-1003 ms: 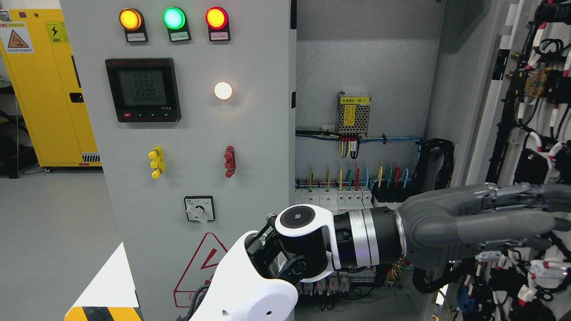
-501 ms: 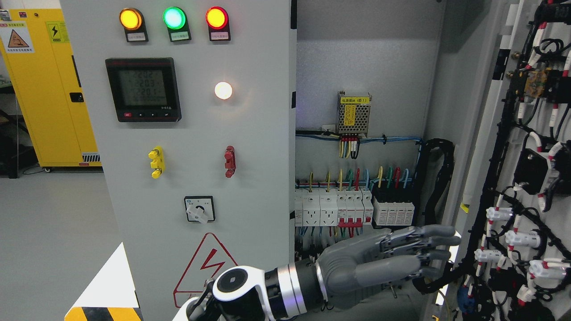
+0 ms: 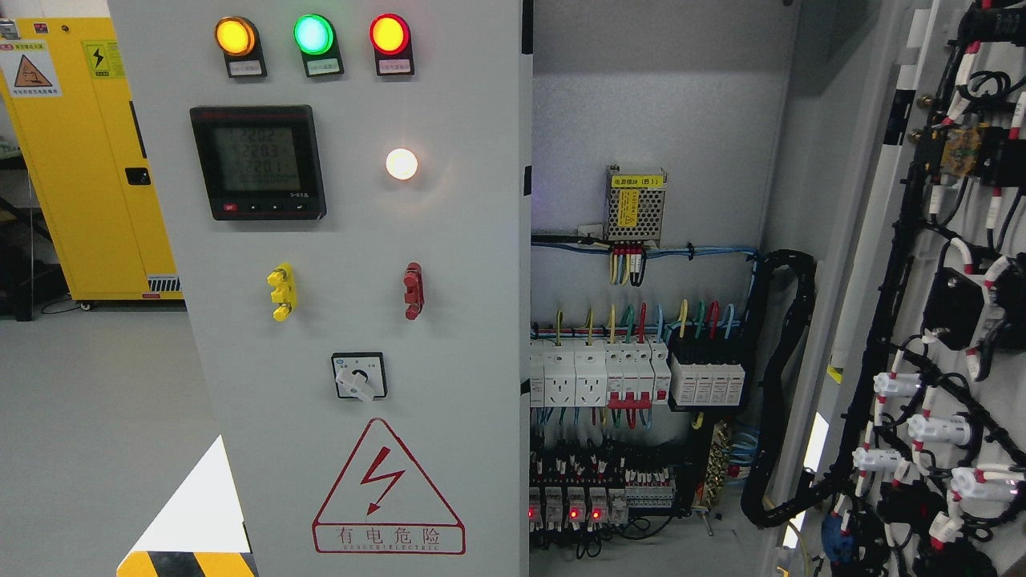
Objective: Open door with both hands
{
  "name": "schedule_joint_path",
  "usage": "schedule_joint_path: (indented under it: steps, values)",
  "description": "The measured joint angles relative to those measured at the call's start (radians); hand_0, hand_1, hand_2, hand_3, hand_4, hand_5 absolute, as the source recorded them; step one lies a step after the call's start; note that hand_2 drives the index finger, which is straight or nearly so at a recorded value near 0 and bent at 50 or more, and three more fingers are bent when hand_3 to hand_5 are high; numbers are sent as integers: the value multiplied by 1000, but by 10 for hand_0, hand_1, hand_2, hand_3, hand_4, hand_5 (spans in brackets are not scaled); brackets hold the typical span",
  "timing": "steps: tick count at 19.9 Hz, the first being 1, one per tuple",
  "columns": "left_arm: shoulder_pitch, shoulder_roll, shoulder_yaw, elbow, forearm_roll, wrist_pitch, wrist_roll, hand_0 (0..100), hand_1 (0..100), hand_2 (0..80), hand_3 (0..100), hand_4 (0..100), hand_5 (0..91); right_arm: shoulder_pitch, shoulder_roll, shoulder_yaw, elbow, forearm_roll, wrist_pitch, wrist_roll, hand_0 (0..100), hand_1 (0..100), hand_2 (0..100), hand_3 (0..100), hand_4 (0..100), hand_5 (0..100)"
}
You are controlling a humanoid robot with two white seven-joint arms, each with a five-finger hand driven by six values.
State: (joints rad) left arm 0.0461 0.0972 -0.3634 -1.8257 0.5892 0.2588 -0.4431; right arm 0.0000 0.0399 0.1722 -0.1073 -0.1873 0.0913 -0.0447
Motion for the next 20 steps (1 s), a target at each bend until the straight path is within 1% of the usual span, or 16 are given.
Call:
schedule_joint_path:
  steps: [4, 7, 9, 16, 20]
  values:
    - [159, 12, 71, 45, -17, -68, 0, 120, 556, 0, 0, 0, 0, 0, 0, 0, 0, 0, 0, 0, 0, 500, 40, 0, 0, 0]
    - [228, 19, 137, 123, -27, -98, 1, 120, 556, 0, 0, 0, 0, 0, 0, 0, 0, 0, 0, 0, 0, 500, 40, 0, 0, 0]
    - [254, 21, 183, 194, -32, -111, 1, 120, 556, 0, 0, 0, 0, 0, 0, 0, 0, 0, 0, 1, 0, 500, 40, 0, 0, 0]
    - [294, 21, 301, 503, -42, -181, 0, 120, 556, 0, 0, 0, 0, 0, 0, -1, 0, 0, 0, 1, 0, 500, 40, 0, 0, 0]
    - [256, 19, 339, 729, -51, -191, -11, 120, 556, 0, 0, 0, 0, 0, 0, -2, 0, 0, 0, 1, 0, 500, 40, 0, 0, 0]
